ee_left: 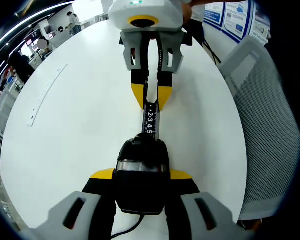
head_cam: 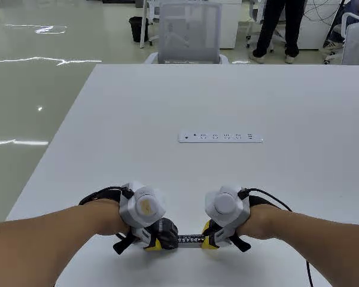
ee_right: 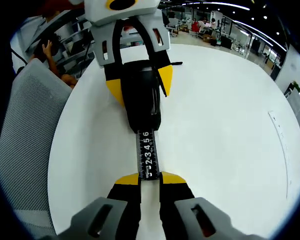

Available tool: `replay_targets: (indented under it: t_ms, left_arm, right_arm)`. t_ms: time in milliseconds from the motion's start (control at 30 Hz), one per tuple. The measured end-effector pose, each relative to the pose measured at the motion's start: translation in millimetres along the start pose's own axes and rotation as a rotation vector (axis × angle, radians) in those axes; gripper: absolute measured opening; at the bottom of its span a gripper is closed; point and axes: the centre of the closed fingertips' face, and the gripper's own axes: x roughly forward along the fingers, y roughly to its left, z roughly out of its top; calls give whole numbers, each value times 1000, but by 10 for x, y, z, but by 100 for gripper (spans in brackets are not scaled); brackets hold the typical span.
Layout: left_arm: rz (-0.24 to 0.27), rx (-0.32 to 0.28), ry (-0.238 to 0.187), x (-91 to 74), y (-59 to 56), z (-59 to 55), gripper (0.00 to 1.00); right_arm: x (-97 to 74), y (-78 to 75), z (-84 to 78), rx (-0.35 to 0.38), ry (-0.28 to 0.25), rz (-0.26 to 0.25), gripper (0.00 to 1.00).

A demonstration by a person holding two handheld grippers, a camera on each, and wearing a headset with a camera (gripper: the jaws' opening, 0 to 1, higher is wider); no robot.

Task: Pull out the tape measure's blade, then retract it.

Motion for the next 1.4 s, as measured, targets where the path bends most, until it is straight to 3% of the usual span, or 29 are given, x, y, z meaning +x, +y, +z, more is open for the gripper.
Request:
replay_targets:
  t_ms: [1400]
  left_arm:
    - [0,-7,-11,10,2,8,33]
  right_arm:
    - [-168,-26,-286,8,33,-12,12]
